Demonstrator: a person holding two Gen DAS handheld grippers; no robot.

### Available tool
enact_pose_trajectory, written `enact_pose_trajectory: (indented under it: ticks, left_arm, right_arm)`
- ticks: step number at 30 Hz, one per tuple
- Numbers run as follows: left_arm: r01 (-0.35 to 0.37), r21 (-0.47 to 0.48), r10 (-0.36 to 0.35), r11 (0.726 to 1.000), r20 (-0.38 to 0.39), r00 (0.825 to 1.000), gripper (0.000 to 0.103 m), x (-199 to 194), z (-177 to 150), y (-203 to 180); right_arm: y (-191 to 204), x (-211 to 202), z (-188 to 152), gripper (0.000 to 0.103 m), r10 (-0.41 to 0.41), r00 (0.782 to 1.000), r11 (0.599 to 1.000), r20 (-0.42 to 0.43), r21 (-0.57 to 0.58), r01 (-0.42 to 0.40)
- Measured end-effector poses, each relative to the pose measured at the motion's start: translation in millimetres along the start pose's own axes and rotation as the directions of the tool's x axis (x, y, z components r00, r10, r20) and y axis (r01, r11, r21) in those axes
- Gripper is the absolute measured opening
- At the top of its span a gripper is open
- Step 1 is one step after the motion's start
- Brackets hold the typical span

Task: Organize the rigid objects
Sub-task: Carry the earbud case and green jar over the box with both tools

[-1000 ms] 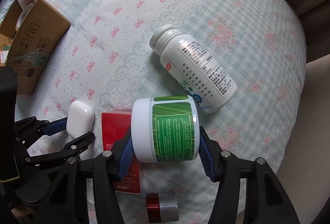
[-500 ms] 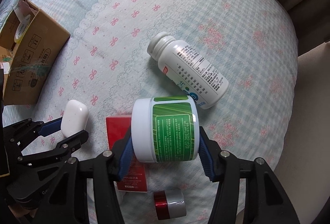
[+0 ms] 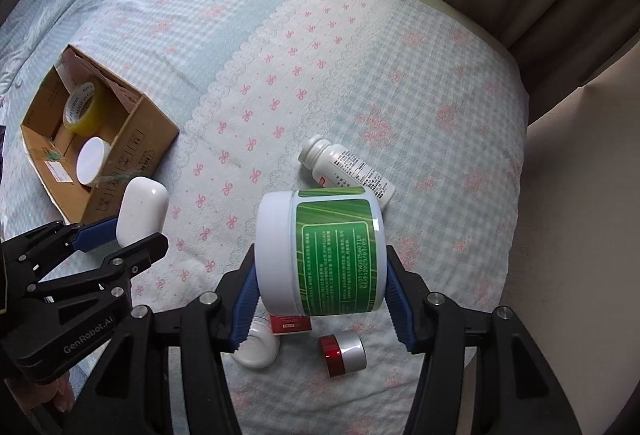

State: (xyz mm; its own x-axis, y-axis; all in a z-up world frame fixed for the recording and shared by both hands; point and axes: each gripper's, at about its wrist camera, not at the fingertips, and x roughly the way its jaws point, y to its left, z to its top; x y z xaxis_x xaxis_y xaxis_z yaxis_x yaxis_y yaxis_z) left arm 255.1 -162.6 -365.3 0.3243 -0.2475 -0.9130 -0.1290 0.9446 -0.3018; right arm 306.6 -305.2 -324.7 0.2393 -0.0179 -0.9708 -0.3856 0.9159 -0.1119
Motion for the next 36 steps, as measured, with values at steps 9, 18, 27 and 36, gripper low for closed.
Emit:
enact_pose_trajectory:
  ticks: [9,18,27,36]
  left_arm:
    - [-0.007,0.09,-0.008,0.996,0.168,0.986,0.041,-114.9,13.6,14.2]
    - [-0.043,0.077,0.021,0.996,0.265,0.964,0.041,-213.6,25.8,76.6]
    - [-0.046,0.114,0.016,0.992,0.25,0.968,0.041,-244.7,46.8,174.1]
    - [-0.038,0.277,0.0,0.96,0.136,0.991,0.041,-230.9,81.7,270.7]
  right_arm:
    - [32.6,-95.0,5.8,0.052,0.047,0.985,0.995,0.165,0.082,-0.061]
    - [96.1,-164.5,18.5,0.052,0.101,0.956,0.992,0.274,0.039,-0.116]
    - [171.9,-179.7,43.4,0.052,0.156,0.944,0.979,0.292,0.083,-0.187]
    - [256.7,-157.0,81.5,0.052,0.146,0.955,0.937,0.258,0.273,-0.217]
